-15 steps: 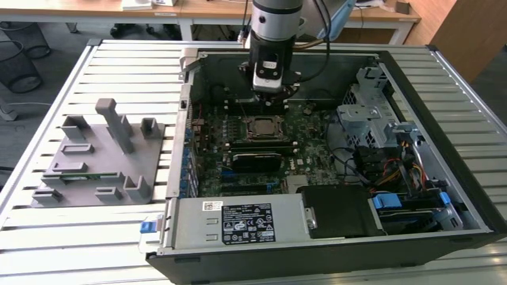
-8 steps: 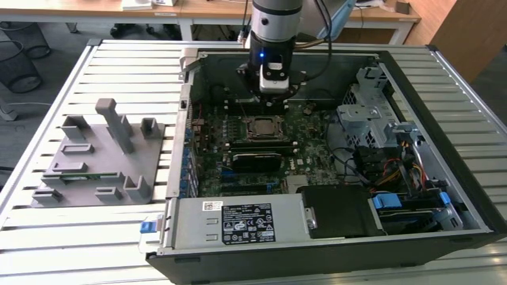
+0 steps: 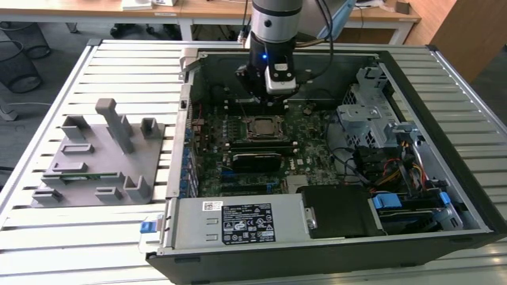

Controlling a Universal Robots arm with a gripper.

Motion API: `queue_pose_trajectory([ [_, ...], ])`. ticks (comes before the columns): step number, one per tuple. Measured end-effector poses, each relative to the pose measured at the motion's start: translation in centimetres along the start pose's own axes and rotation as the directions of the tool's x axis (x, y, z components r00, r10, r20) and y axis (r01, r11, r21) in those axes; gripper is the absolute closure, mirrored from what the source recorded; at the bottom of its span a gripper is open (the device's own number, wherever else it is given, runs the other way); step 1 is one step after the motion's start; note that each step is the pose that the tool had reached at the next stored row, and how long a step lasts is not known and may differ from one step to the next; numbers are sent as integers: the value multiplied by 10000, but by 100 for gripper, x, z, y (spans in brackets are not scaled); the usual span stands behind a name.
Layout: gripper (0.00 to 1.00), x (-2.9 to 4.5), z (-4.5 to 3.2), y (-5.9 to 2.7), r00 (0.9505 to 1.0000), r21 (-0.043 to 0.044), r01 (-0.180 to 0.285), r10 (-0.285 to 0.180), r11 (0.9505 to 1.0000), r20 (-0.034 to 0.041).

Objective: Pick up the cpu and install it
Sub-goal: 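Install the first cpu locking lever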

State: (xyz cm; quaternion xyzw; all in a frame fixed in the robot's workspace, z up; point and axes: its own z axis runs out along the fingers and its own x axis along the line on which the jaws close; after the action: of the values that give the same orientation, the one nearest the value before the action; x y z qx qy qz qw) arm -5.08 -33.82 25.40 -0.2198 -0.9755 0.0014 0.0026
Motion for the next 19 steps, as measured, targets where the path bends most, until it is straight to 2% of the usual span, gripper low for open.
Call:
queue_pose_trajectory([
  [2,89,0,1,1,9996,-38,299,-299,9995,-17],
  [5,89,0,4,0,9965,-39,838,-838,9965,-17],
  [9,89,0,10,0,9876,-35,1568,-1568,9876,-15],
  [14,89,-1,21,0,9695,-30,2449,-2449,9695,-13],
  [19,89,0,31,0,9434,-33,3317,-3317,9434,-12],
])
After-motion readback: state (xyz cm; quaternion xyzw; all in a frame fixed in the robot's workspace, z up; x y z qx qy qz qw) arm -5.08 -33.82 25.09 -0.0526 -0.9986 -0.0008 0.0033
